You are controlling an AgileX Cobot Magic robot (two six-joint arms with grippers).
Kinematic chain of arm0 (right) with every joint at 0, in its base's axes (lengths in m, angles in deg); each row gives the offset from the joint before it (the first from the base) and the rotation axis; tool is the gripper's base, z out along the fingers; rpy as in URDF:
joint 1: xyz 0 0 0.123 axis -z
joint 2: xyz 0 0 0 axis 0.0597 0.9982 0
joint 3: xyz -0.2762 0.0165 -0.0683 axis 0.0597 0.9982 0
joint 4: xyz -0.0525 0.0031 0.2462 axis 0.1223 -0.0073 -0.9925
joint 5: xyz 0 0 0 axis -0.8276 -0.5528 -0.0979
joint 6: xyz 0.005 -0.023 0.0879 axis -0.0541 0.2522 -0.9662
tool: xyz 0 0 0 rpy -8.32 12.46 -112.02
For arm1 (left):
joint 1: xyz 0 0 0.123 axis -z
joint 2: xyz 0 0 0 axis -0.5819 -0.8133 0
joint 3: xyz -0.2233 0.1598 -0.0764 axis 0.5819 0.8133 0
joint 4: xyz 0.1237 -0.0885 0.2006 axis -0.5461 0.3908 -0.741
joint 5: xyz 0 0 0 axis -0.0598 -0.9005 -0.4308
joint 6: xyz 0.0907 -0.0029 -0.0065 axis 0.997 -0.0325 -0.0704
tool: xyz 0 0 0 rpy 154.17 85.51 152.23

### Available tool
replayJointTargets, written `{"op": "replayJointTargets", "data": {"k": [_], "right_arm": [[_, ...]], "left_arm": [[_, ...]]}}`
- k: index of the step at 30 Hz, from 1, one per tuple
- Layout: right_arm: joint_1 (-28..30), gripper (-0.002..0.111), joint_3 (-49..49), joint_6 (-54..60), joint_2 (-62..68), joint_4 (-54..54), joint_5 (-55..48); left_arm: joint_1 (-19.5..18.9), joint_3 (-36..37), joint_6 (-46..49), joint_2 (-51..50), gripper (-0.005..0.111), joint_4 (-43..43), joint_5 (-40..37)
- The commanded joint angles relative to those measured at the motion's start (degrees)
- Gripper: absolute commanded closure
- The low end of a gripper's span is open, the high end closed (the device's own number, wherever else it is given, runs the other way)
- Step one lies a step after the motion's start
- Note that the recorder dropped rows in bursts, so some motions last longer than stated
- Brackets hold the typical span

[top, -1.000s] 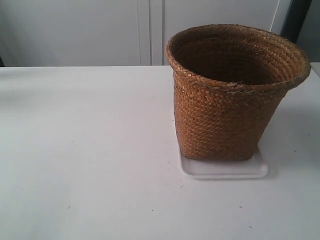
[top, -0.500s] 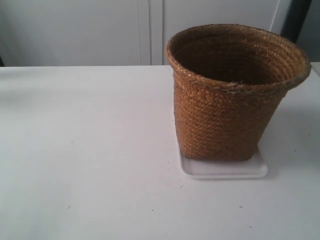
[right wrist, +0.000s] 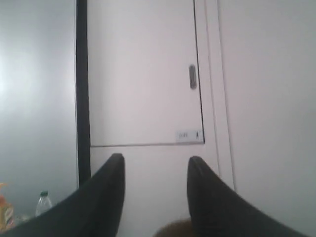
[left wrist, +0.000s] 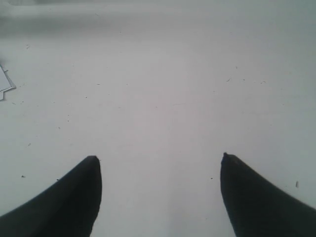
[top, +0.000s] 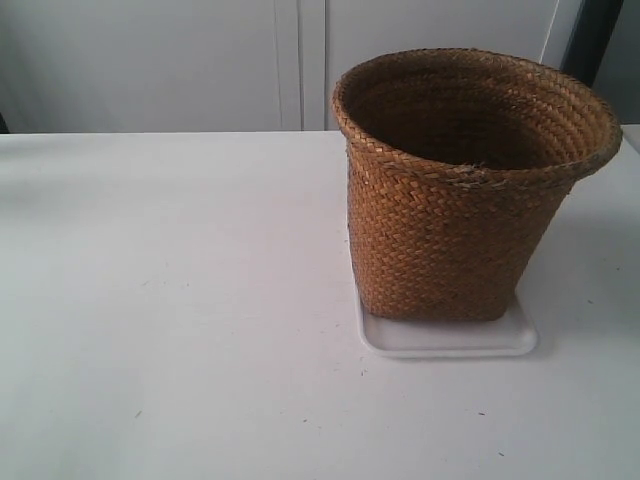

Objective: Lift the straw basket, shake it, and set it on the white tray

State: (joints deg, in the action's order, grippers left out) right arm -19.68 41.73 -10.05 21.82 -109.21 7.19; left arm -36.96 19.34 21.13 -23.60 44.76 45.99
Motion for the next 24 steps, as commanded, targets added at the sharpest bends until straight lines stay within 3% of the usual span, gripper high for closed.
{"op": "replayJointTargets", "data": {"k": [1, 3, 5, 11, 16, 24], "right_arm": [[0.26, 0.069, 0.07, -63.26, -0.17, 51.8, -10.67], [0.26, 0.069, 0.34, -66.22, -0.17, 56.76, -15.47], [0.26, 0.069, 1.68, -60.92, -0.17, 54.31, -15.8], [0.26, 0.069, 10.56, -44.7, 0.09, 45.17, -6.92], [0.26, 0.069, 21.17, -43.68, 0.74, 45.3, 5.2], [0.26, 0.069, 28.66, -41.47, 0.59, 46.15, 6.75]], "left_arm": [[-0.13, 0.14, 0.36, 0.27, 0.036, 0.17, -0.47], [-0.13, 0.14, 0.36, 0.27, 0.036, 0.17, -0.47], [-0.13, 0.14, 0.36, 0.27, 0.036, 0.17, -0.47], [-0.13, 0.14, 0.36, 0.27, 0.036, 0.17, -0.47], [-0.13, 0.14, 0.36, 0.27, 0.036, 0.17, -0.47], [-0.13, 0.14, 0.36, 0.27, 0.036, 0.17, -0.47]]}}
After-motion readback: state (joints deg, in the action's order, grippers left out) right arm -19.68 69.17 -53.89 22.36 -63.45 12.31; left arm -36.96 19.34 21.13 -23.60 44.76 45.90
